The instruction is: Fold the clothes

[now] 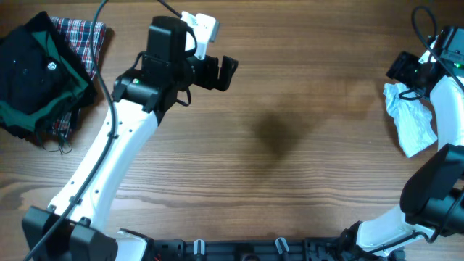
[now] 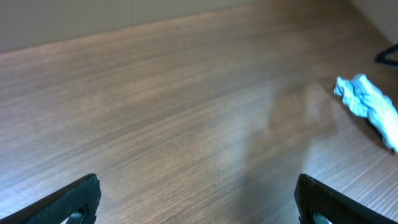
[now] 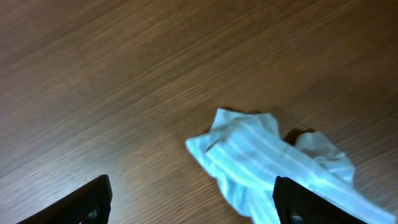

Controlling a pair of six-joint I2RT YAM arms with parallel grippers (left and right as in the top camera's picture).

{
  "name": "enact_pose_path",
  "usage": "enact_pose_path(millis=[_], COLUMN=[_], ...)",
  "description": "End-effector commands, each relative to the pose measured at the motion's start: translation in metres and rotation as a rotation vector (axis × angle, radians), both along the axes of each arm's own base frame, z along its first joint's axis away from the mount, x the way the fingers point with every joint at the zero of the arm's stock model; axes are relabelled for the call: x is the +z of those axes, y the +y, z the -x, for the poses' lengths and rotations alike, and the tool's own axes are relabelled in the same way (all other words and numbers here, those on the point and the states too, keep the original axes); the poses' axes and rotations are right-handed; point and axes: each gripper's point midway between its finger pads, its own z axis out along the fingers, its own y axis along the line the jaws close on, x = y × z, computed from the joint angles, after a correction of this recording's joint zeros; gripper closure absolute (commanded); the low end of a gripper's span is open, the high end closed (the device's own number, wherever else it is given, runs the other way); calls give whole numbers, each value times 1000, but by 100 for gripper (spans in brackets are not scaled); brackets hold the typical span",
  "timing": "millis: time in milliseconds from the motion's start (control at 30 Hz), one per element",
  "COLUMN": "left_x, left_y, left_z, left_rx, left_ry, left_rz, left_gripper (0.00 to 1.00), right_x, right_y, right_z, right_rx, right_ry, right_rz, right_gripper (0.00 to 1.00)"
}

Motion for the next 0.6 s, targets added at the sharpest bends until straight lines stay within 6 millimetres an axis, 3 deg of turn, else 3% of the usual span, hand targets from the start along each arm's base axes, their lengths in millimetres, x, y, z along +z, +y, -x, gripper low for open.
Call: enact_pose_path(millis=[0, 233, 567], left_x=[-9, -30, -37], left_y=[-8, -11, -11], left_z=[-5, -9, -11], left_rx=[-22, -23, -23], left_ry=[7, 53, 69], left_rz=[-25, -41, -48], left_gripper=[0, 0, 0], right_x=[-16, -51, -85], right_y=[-13, -20, -26], right_z=[2, 6, 2], right_rx=[16, -5, -10], right_ry=[65, 150, 193], right_rz=[65, 69, 73], right_gripper=[18, 26, 29])
